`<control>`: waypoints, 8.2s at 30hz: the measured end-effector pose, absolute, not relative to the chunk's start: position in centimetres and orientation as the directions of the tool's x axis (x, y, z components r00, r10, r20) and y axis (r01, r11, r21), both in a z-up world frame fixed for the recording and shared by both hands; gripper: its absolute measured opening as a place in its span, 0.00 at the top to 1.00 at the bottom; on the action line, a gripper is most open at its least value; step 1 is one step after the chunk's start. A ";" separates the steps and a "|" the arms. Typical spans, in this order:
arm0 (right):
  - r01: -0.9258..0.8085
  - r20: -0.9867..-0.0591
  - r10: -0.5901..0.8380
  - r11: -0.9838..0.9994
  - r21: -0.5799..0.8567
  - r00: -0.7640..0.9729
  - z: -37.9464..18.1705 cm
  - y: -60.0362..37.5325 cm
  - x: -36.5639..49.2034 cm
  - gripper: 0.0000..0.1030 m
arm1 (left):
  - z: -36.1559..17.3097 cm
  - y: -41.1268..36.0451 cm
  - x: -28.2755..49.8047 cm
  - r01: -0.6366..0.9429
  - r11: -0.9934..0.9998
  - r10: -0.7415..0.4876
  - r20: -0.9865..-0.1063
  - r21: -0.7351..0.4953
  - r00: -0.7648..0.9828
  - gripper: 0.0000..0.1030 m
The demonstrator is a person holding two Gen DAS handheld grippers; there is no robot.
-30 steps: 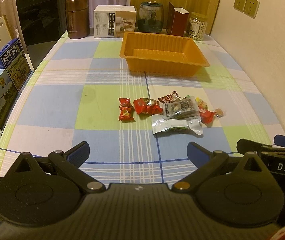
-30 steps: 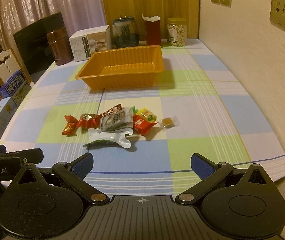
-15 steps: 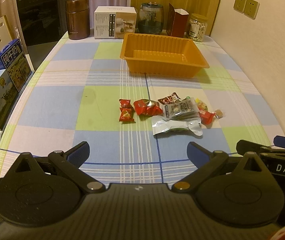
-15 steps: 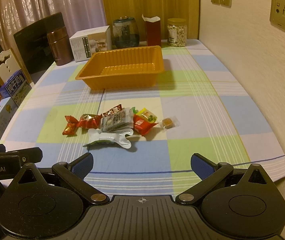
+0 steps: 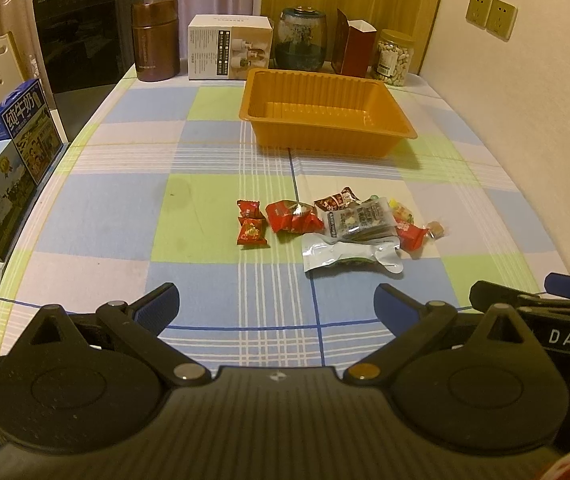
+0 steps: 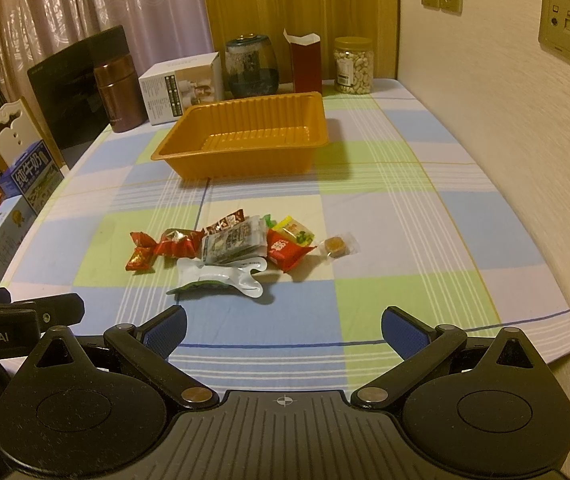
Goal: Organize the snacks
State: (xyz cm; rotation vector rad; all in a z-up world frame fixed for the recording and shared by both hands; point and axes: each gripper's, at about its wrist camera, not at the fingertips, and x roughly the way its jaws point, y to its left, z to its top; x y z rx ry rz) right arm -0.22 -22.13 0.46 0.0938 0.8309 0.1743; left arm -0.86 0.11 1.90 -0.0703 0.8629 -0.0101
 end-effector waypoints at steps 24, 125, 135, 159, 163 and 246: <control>-0.116 -0.728 0.191 0.981 0.153 0.658 0.2 -22.1 -0.4 0.00 | 1.8 0.0 -1.1 -0.018 0.997 -0.044 -0.760 -0.074 0.648 0.00; -0.707 -0.813 0.391 0.706 -0.035 0.431 -10.3 -14.7 10.9 0.51 | -7.7 2.8 6.4 0.166 0.972 -0.233 -0.775 -0.167 0.587 0.73; -0.554 -0.779 0.397 0.829 0.076 0.486 -10.7 -14.1 12.9 0.55 | -7.9 2.7 6.8 0.148 0.978 -0.209 -0.774 -0.149 0.598 0.73; -0.366 -0.645 0.386 0.914 0.174 0.659 -1.8 -18.4 15.7 0.63 | -0.8 1.0 14.1 0.214 0.964 -0.262 -0.684 -0.157 0.681 0.73; -0.336 -0.614 0.379 0.922 0.191 0.692 0.1 -18.8 19.4 0.63 | 0.8 0.6 18.1 0.220 0.959 -0.281 -0.659 -0.177 0.698 0.73; -0.067 -0.646 0.304 0.929 0.364 0.700 -0.5 -23.8 3.9 0.33 | -0.5 5.5 2.9 0.010 0.992 -0.098 -0.701 -0.128 0.707 0.34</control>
